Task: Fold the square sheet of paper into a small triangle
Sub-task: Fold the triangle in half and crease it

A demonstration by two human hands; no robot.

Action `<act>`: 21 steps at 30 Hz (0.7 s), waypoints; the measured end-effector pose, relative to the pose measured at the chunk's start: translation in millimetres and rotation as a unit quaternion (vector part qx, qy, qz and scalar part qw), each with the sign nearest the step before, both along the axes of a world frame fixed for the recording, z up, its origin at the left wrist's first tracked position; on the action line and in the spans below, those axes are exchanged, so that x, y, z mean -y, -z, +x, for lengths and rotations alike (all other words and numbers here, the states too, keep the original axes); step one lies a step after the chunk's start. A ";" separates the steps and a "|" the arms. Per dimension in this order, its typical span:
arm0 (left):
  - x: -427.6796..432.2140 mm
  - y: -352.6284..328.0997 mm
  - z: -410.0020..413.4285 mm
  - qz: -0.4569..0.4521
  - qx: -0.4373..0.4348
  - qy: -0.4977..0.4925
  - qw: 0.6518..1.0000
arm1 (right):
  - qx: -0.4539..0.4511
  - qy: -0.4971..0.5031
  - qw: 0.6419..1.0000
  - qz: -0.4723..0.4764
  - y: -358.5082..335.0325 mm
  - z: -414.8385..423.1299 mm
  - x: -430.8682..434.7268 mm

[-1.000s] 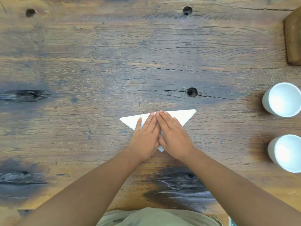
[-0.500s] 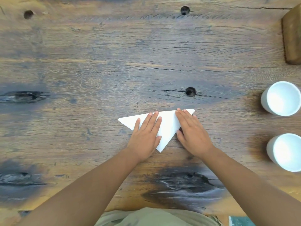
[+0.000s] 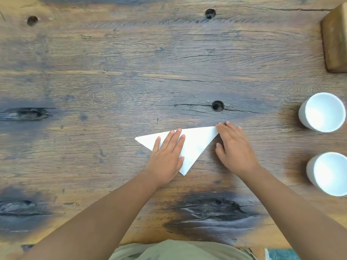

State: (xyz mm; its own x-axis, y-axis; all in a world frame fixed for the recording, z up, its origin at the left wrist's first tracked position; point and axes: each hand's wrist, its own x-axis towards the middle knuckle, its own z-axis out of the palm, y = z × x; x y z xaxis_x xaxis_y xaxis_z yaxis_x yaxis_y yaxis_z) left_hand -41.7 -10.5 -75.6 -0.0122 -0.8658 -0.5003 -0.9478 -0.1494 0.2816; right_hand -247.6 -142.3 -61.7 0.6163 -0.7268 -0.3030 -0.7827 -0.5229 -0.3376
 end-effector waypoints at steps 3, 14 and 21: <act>-0.4 0.2 0.1 -0.003 0.004 -0.001 1.000 | 0.012 -0.035 0.999 0.007 -1.7 23.0 -11.5; -1.6 5.3 1.1 -0.019 -0.028 -0.023 0.999 | 0.071 -0.078 0.993 0.061 12.5 65.6 -49.3; -11.4 7.9 5.8 -0.034 -0.005 -0.026 0.999 | 0.047 -0.104 0.993 0.042 15.6 62.8 -49.1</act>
